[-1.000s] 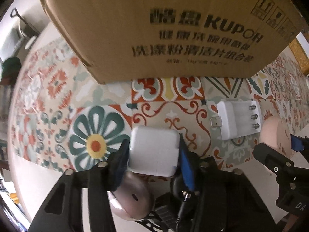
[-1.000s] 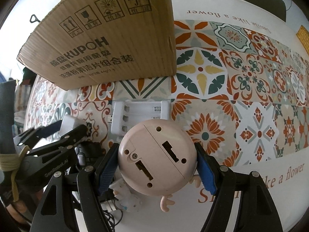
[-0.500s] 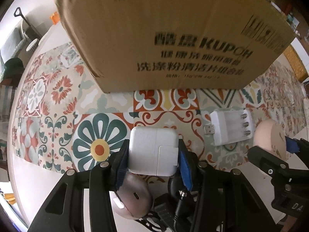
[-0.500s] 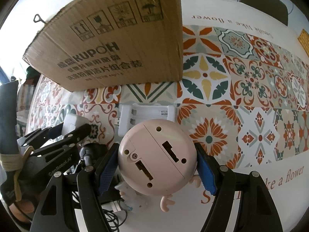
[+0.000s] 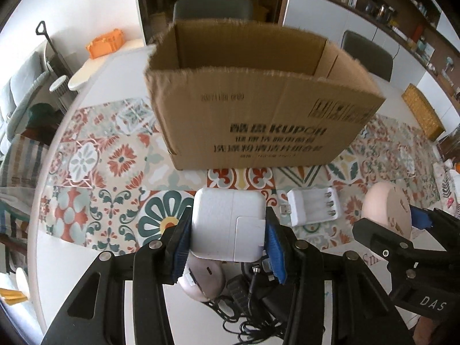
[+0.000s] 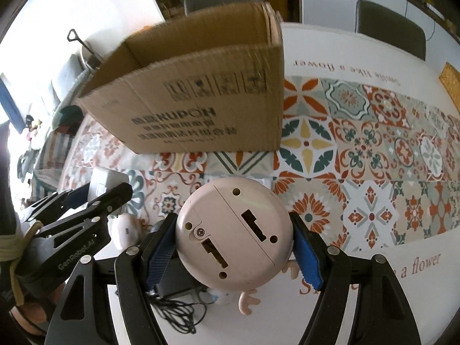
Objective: Organize rigid objects
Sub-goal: 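Lift and carry the white charger and pink speaker over the cardboard box with both tools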
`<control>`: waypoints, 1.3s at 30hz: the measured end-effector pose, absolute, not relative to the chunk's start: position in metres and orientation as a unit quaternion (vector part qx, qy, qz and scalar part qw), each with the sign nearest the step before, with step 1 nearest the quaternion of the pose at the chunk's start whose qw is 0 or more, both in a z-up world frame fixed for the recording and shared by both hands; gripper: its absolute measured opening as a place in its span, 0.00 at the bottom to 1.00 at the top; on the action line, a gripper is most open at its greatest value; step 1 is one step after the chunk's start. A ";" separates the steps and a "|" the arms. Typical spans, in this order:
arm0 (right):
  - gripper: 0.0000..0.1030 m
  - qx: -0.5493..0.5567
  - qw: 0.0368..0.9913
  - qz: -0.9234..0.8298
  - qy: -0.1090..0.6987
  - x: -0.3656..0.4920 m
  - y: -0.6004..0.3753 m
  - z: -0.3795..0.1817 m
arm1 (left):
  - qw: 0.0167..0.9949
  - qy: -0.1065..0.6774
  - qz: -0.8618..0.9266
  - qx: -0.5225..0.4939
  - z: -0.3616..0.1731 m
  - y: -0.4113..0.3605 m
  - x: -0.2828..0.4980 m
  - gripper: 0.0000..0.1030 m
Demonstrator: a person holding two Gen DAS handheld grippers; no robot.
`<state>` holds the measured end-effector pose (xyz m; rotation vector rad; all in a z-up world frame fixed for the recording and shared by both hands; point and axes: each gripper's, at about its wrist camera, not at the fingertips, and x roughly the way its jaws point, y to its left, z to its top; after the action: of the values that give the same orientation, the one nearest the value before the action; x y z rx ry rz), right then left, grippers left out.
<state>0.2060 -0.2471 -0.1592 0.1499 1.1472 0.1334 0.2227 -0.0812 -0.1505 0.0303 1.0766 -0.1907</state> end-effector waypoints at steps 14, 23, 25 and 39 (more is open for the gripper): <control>0.72 0.063 0.878 0.066 0.470 0.181 -0.236 -0.102 | 0.890 0.445 -0.096 0.006 -0.092 -0.075 0.197 0.45; 0.72 0.063 0.900 0.072 0.425 0.168 -0.235 -0.067 | 0.912 0.398 -0.102 0.005 -0.054 -0.073 0.188 0.45; 0.72 0.062 0.904 0.073 0.416 0.166 -0.235 -0.059 | 0.916 0.388 -0.104 0.003 -0.046 -0.072 0.186 0.45; 0.72 0.061 0.933 0.078 0.347 0.173 -0.235 -0.012 | 0.940 0.322 -0.112 0.009 0.003 -0.073 0.198 0.45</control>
<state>0.1735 -0.2349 -0.0117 0.1257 0.7096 0.1606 0.1977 -0.0733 0.0025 0.0188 0.6562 -0.2284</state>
